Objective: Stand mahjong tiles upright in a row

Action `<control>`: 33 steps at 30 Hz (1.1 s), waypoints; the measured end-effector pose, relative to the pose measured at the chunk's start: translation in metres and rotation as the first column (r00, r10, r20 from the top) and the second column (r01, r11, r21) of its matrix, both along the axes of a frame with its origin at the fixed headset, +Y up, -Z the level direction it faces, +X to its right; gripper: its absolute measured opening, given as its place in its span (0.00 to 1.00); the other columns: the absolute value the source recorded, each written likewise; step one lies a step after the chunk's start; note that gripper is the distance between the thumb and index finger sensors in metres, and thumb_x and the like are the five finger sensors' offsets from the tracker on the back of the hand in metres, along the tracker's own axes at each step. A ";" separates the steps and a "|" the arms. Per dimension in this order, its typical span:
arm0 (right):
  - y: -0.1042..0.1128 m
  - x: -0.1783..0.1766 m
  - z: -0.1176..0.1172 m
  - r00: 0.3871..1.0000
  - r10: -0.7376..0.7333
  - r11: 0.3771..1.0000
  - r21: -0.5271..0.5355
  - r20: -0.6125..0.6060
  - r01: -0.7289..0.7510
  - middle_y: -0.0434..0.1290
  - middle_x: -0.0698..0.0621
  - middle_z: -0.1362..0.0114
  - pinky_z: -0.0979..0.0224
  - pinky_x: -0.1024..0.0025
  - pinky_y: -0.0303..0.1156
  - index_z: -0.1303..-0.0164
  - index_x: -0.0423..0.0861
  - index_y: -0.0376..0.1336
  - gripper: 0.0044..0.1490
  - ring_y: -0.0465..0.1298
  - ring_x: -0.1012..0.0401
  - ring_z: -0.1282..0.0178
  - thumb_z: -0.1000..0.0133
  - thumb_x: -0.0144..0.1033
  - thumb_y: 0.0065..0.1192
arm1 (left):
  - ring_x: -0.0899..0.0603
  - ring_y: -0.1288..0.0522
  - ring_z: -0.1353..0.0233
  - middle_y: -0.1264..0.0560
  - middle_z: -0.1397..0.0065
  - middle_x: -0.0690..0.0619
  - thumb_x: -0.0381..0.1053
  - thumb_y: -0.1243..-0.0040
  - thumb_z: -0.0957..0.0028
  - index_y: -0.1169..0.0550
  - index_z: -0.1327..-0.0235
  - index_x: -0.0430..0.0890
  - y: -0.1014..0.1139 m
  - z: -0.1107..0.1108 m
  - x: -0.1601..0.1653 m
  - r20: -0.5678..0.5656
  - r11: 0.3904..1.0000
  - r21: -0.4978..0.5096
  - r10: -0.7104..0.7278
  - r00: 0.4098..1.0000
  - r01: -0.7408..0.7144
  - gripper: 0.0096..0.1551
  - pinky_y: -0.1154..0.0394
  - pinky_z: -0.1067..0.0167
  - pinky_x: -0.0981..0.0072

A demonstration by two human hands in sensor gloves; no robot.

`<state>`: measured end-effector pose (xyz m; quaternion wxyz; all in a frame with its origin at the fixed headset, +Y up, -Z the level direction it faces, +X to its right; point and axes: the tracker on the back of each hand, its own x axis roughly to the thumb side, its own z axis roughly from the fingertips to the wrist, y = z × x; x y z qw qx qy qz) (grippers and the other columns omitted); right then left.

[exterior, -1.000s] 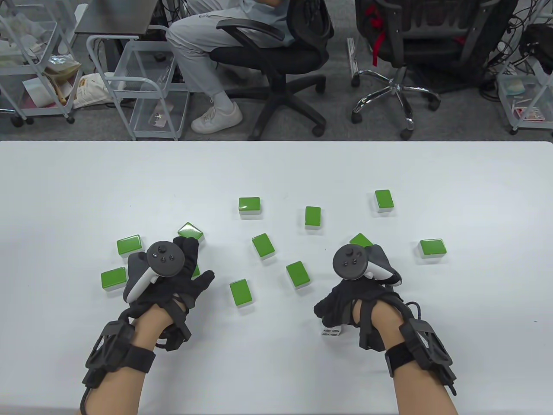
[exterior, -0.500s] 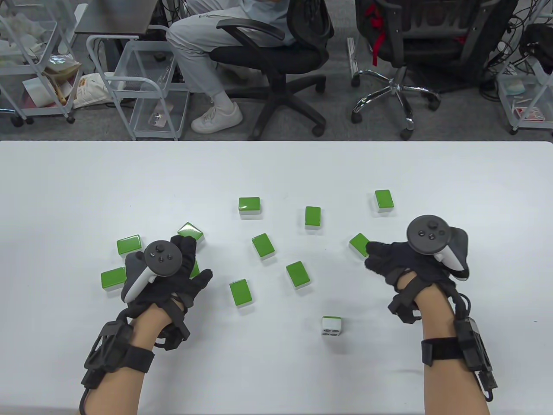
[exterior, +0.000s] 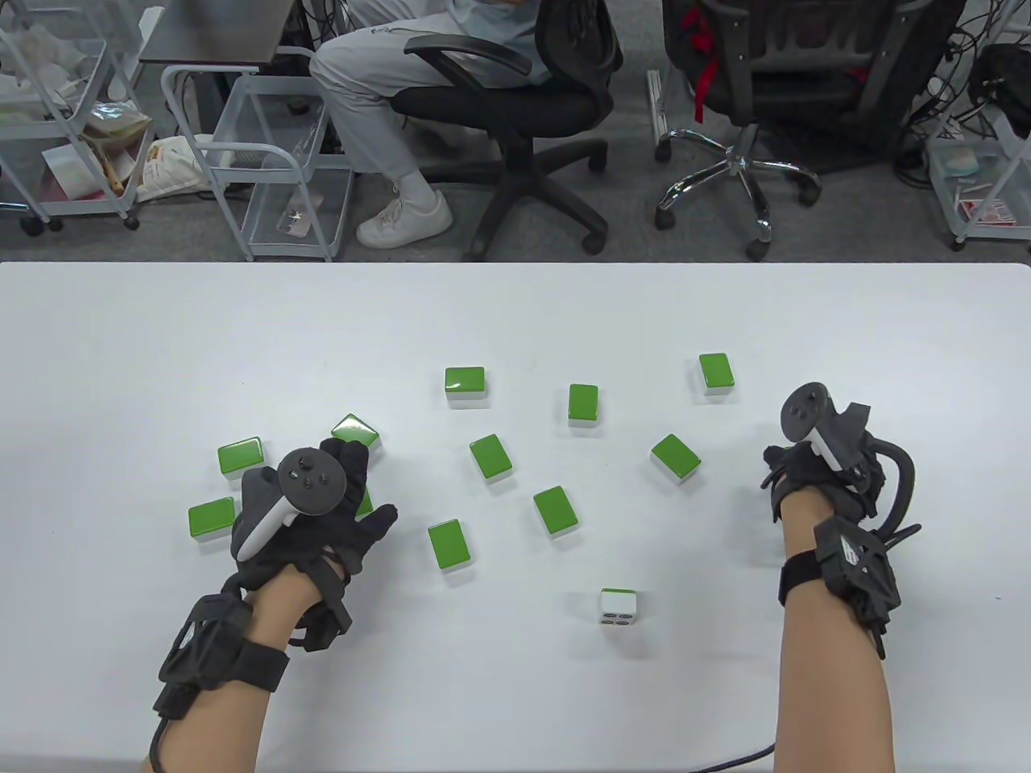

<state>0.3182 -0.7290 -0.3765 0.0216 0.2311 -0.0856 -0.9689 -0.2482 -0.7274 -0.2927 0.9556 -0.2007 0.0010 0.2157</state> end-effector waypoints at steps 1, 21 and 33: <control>-0.005 0.001 -0.002 1.000 -0.016 1.000 -0.013 0.015 0.016 0.64 0.32 0.27 0.45 0.43 0.74 0.32 0.37 0.53 0.57 0.74 0.35 0.39 0.61 0.61 0.65 | 0.38 0.69 0.19 0.69 0.21 0.56 0.74 0.54 0.67 0.64 0.35 0.61 0.000 0.000 0.000 -0.002 1.000 -0.001 0.001 1.000 -0.001 0.54 0.63 0.26 0.36; 0.011 -0.059 0.033 0.871 -0.424 0.868 -0.387 -0.249 0.312 0.70 0.30 0.30 0.55 0.56 0.83 0.35 0.33 0.59 0.50 0.85 0.42 0.55 0.65 0.39 0.76 | 0.38 0.69 0.19 0.68 0.21 0.56 0.74 0.54 0.67 0.64 0.35 0.61 -0.008 -0.001 0.002 0.007 1.000 -0.026 -0.015 1.000 0.015 0.54 0.63 0.26 0.36; 0.000 -0.143 0.093 0.565 -0.718 0.636 -0.712 -0.406 0.297 0.70 0.32 0.30 0.55 0.58 0.84 0.36 0.35 0.60 0.50 0.86 0.44 0.55 0.66 0.40 0.77 | 0.38 0.69 0.19 0.68 0.21 0.56 0.73 0.55 0.66 0.64 0.35 0.61 -0.007 0.001 0.002 0.010 1.000 -0.021 -0.009 1.000 0.009 0.53 0.63 0.26 0.36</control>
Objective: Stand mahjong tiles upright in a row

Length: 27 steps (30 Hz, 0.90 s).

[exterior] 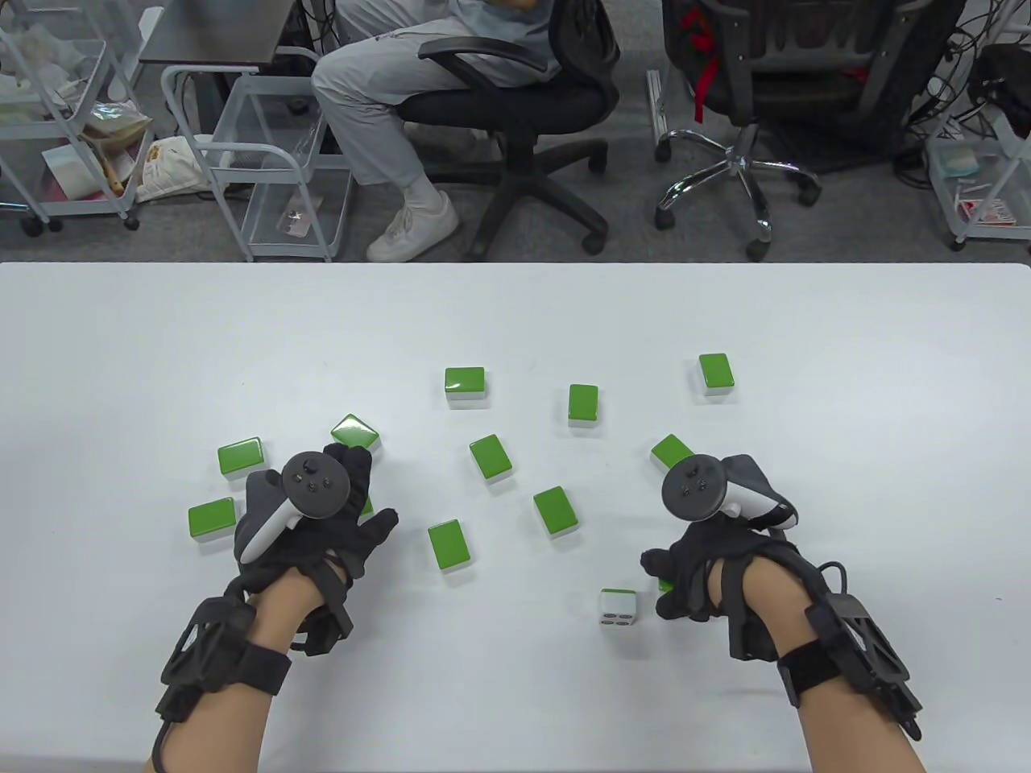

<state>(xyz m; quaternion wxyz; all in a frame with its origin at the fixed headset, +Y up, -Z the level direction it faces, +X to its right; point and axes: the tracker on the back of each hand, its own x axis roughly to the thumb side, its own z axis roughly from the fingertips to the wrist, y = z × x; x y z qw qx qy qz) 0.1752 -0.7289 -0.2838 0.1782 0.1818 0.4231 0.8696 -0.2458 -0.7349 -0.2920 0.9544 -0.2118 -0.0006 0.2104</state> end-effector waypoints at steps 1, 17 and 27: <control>-0.003 -0.004 0.002 1.000 0.014 1.000 -0.006 -0.019 -0.014 0.69 0.32 0.30 0.55 0.59 0.85 0.36 0.35 0.60 0.50 0.86 0.43 0.56 0.66 0.40 0.77 | 0.38 0.69 0.19 0.68 0.21 0.56 0.73 0.55 0.66 0.64 0.35 0.61 0.000 0.000 0.000 0.000 1.000 0.000 -0.001 1.000 0.001 0.53 0.63 0.26 0.36; -0.008 0.005 -0.012 0.992 -0.070 0.997 0.045 0.101 0.066 0.80 0.38 0.41 0.60 0.66 0.91 0.46 0.42 0.73 0.35 0.92 0.48 0.60 0.65 0.38 0.76 | 0.38 0.70 0.19 0.69 0.21 0.56 0.73 0.55 0.66 0.64 0.35 0.61 0.000 0.000 -0.002 -0.002 1.000 -0.011 -0.003 1.000 0.003 0.54 0.63 0.26 0.36; 0.025 0.019 -0.014 0.981 -0.121 0.983 0.153 0.153 0.097 0.78 0.38 0.37 0.59 0.62 0.85 0.42 0.41 0.70 0.39 0.88 0.48 0.58 0.64 0.44 0.75 | 0.38 0.70 0.20 0.69 0.21 0.56 0.73 0.55 0.66 0.64 0.35 0.61 0.001 -0.001 -0.002 0.000 1.000 -0.003 0.003 1.000 -0.003 0.54 0.63 0.26 0.36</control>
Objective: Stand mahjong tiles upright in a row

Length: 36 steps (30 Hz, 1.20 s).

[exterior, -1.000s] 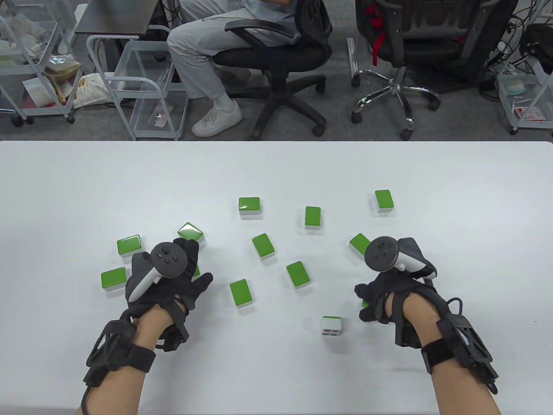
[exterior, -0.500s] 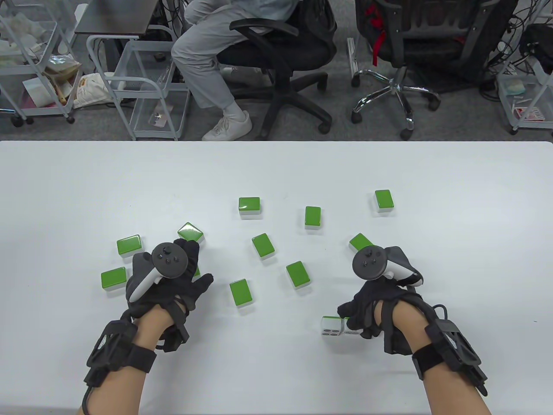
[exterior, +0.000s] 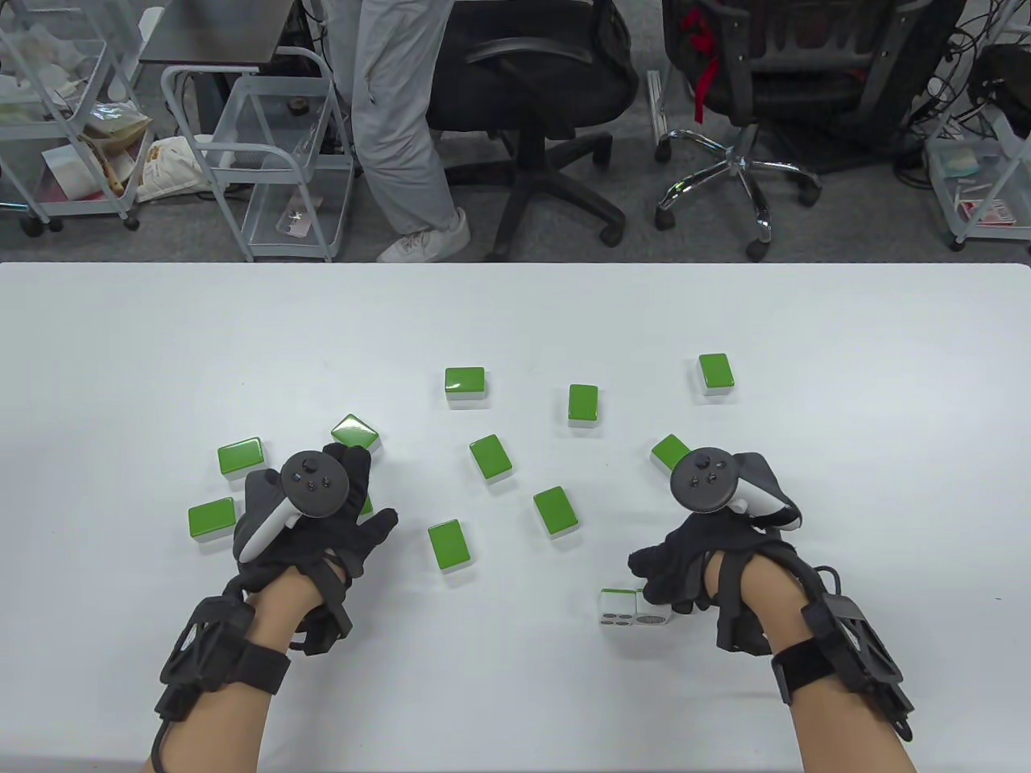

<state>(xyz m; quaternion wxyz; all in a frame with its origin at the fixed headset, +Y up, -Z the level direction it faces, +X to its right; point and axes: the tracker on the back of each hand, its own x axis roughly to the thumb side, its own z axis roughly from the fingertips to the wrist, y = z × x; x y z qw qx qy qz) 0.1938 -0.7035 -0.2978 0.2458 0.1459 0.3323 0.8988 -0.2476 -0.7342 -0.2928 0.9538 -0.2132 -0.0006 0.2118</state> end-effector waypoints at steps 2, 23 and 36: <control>0.020 0.006 -0.002 0.997 0.046 0.992 0.114 0.056 -0.053 0.78 0.37 0.37 0.59 0.59 0.84 0.41 0.41 0.69 0.39 0.87 0.46 0.56 0.63 0.43 0.74 | 0.38 0.70 0.19 0.68 0.21 0.56 0.73 0.55 0.66 0.64 0.35 0.61 0.000 0.000 0.000 0.000 1.000 -0.001 -0.004 1.000 0.004 0.54 0.63 0.26 0.36; 0.013 0.036 -0.002 0.919 0.164 0.833 0.449 0.358 -0.324 0.45 0.34 0.20 0.32 0.29 0.53 0.28 0.43 0.47 0.51 0.48 0.28 0.25 0.57 0.52 0.59 | 0.48 0.26 0.24 0.31 0.24 0.63 0.74 0.43 0.71 0.41 0.33 0.62 0.020 0.020 0.093 0.197 0.881 0.303 -0.431 0.880 0.364 0.49 0.37 0.25 0.46; 0.012 0.037 -0.003 0.921 0.174 0.844 0.429 0.348 -0.322 0.45 0.33 0.21 0.33 0.29 0.54 0.28 0.41 0.49 0.51 0.49 0.27 0.26 0.58 0.52 0.62 | 0.54 0.13 0.40 0.26 0.29 0.60 0.70 0.40 0.79 0.36 0.36 0.59 -0.021 0.027 0.146 0.219 0.632 0.486 -0.756 0.617 0.603 0.50 0.24 0.33 0.53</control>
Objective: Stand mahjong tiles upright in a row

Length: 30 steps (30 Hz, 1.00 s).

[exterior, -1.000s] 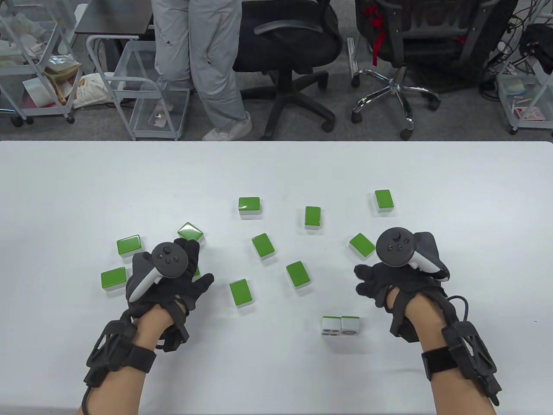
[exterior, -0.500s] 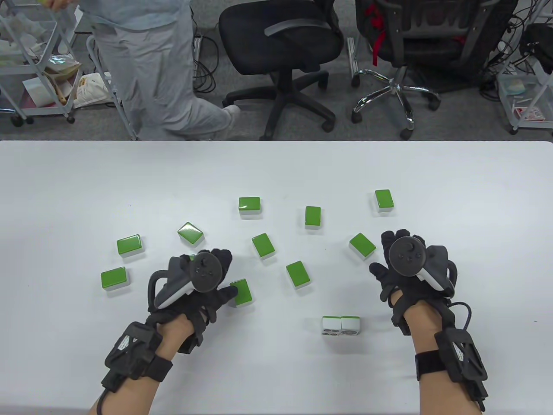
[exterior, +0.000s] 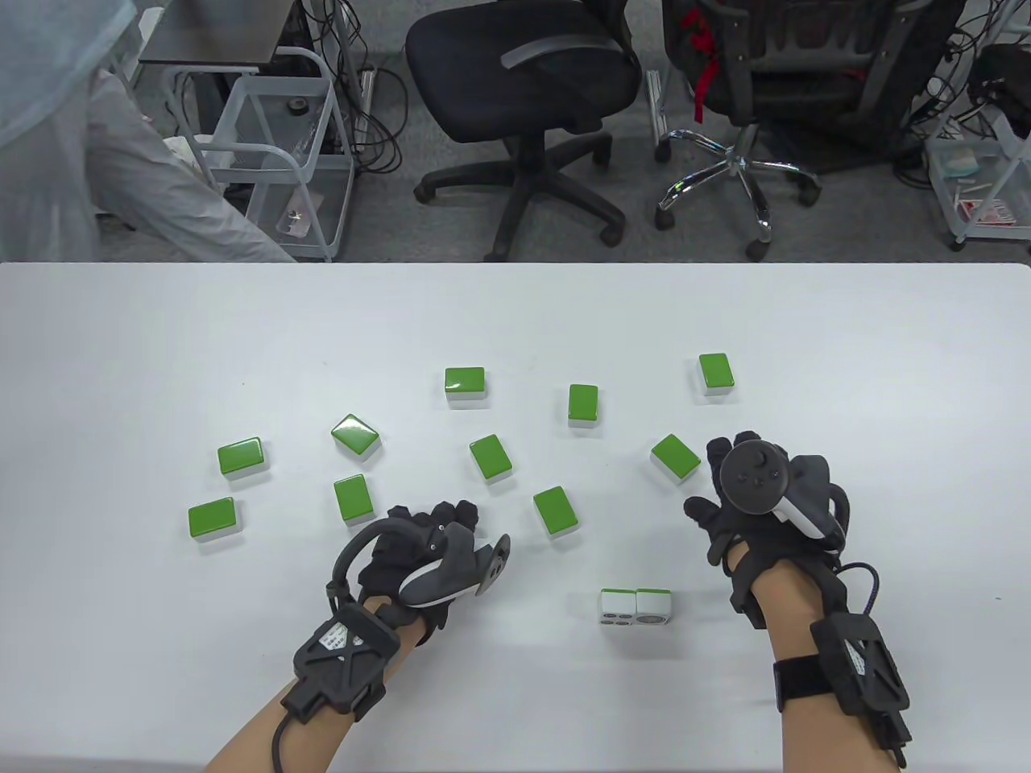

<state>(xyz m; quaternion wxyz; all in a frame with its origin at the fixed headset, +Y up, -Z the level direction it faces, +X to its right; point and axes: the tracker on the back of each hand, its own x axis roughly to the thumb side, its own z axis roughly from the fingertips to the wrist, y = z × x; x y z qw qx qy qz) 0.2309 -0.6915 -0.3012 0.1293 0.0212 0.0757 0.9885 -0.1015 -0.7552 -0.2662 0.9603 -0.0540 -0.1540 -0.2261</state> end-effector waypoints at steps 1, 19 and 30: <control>0.000 0.000 0.000 1.000 -0.001 1.000 -0.004 -0.001 0.001 0.45 0.33 0.21 0.33 0.29 0.55 0.28 0.41 0.49 0.51 0.49 0.27 0.26 0.58 0.52 0.62 | 0.54 0.13 0.40 0.26 0.30 0.59 0.69 0.37 0.78 0.35 0.36 0.59 0.002 0.001 0.000 0.017 0.999 -0.015 0.043 0.999 -0.043 0.50 0.24 0.32 0.54; -0.001 0.010 0.003 0.991 -0.134 0.989 -0.056 0.007 0.134 0.45 0.32 0.21 0.33 0.29 0.56 0.28 0.41 0.49 0.51 0.50 0.27 0.26 0.58 0.52 0.62 | 0.53 0.07 0.48 0.22 0.32 0.52 0.60 0.38 0.75 0.28 0.40 0.52 0.017 0.005 0.092 -0.138 0.669 -0.592 0.466 0.874 -0.449 0.43 0.19 0.37 0.58; -0.001 0.012 0.002 0.990 -0.143 0.987 -0.071 0.004 0.143 0.45 0.33 0.21 0.33 0.30 0.56 0.29 0.41 0.50 0.51 0.51 0.27 0.26 0.58 0.52 0.62 | 0.56 0.06 0.54 0.15 0.40 0.64 0.64 0.36 0.76 0.25 0.43 0.59 0.018 -0.007 0.086 -0.160 0.660 -0.521 0.548 0.821 -0.542 0.40 0.18 0.39 0.59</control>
